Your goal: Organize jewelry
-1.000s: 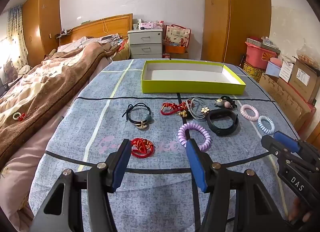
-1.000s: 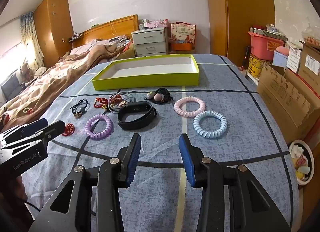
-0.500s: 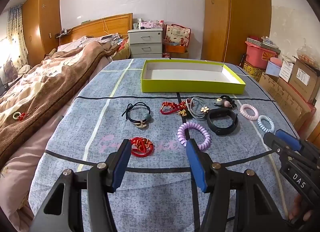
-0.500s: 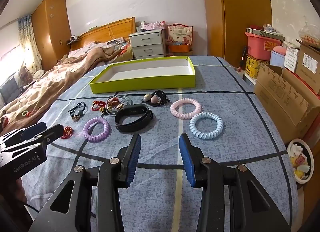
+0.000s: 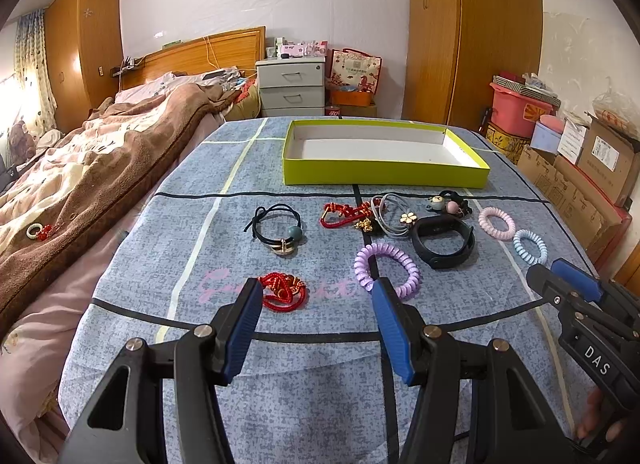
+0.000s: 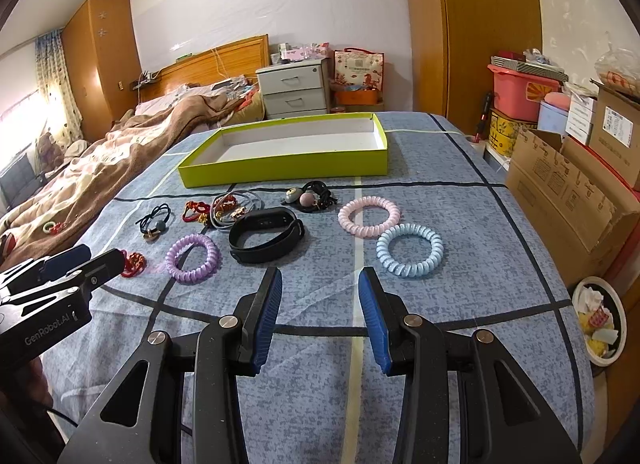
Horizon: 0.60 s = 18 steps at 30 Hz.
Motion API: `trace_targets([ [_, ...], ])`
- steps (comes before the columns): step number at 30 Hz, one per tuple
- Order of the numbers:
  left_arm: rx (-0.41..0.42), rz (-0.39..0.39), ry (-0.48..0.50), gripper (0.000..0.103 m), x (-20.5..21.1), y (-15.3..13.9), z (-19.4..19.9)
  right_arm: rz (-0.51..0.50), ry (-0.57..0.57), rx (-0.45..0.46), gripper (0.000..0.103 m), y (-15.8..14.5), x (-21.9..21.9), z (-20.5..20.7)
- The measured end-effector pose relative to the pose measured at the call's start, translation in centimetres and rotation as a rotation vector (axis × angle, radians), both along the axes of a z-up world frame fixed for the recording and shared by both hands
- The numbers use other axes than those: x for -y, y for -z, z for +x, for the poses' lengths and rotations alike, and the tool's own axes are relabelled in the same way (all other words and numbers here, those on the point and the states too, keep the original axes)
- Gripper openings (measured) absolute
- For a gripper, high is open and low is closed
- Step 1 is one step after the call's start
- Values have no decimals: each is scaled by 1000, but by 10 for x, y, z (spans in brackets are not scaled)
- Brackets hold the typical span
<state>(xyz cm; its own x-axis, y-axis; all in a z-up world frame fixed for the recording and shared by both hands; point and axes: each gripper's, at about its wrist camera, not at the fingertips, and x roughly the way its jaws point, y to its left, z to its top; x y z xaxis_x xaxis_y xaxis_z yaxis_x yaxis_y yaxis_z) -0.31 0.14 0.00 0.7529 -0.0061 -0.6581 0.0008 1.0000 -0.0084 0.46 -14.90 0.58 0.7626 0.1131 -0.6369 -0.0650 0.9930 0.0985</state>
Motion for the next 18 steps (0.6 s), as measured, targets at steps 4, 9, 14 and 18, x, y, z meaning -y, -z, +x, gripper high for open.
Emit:
trace_targets([
  [4,-1,-1,0,59,-1,0,0,2,0,2,41,0,0,0],
  [9,0,-1,2,59,-1,0,0,3,1,2,41,0,0,-1],
  [14,-3,2,1,59,-1,-1,-1,2,1,2,41,0,0,-1],
  [18,-3,1,1,59,-1,0,-1,2,1,2,41,0,0,-1],
])
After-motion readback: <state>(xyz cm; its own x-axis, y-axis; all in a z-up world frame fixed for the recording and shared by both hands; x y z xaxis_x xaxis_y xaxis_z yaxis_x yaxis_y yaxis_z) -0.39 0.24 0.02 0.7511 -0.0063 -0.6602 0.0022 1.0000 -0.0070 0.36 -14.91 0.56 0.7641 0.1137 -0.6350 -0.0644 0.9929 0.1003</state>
